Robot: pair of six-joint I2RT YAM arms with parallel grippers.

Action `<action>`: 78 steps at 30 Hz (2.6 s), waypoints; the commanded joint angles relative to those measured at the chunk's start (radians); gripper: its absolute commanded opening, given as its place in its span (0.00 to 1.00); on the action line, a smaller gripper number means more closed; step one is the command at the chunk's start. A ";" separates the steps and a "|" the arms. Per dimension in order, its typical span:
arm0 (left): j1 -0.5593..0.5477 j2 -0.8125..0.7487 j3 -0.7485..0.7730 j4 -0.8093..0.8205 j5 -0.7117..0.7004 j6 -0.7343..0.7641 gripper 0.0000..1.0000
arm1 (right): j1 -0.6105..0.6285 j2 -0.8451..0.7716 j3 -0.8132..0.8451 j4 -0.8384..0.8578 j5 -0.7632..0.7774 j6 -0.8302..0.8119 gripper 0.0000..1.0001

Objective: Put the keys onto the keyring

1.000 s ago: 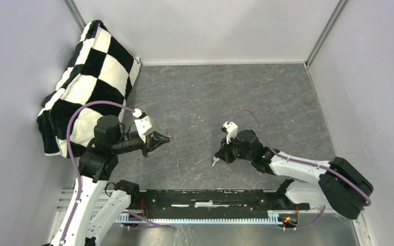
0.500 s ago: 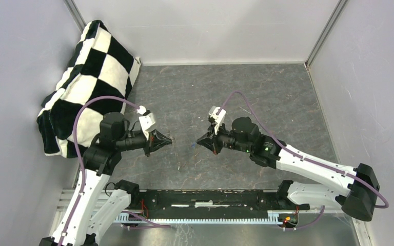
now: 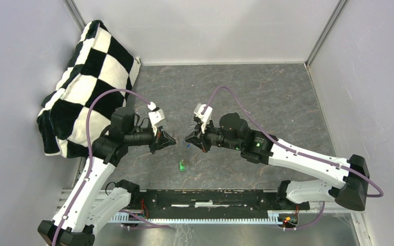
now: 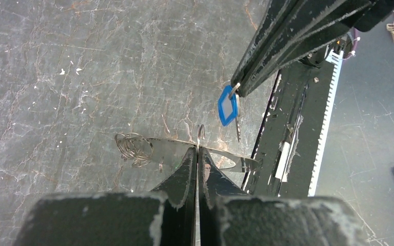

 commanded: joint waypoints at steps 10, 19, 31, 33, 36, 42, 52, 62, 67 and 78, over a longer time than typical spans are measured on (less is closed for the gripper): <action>-0.013 -0.010 0.024 0.072 -0.028 -0.072 0.02 | 0.080 0.099 0.140 0.003 0.113 -0.041 0.00; -0.015 -0.025 0.026 0.072 -0.033 -0.072 0.02 | 0.102 0.134 0.159 0.029 0.179 -0.029 0.00; -0.015 -0.037 0.013 0.073 -0.033 -0.067 0.02 | 0.117 0.136 0.132 0.112 0.224 0.001 0.01; -0.015 -0.037 0.015 0.072 -0.034 -0.066 0.02 | 0.121 0.142 0.132 0.114 0.217 0.004 0.00; -0.015 -0.038 0.016 0.073 -0.036 -0.065 0.02 | 0.122 0.148 0.131 0.117 0.211 0.004 0.00; -0.015 -0.045 0.014 0.073 -0.043 -0.066 0.02 | 0.124 0.155 0.126 0.110 0.206 0.002 0.00; -0.015 -0.050 0.015 0.081 -0.045 -0.074 0.02 | 0.126 0.160 0.132 0.102 0.220 0.003 0.00; -0.015 -0.071 0.008 0.081 -0.027 -0.052 0.02 | 0.129 0.169 0.139 0.102 0.279 0.053 0.00; -0.015 -0.079 0.006 0.080 -0.007 -0.037 0.02 | 0.130 0.151 0.102 0.152 0.292 0.095 0.00; -0.015 -0.109 -0.006 0.081 0.027 -0.011 0.02 | 0.131 0.127 0.059 0.196 0.347 0.168 0.00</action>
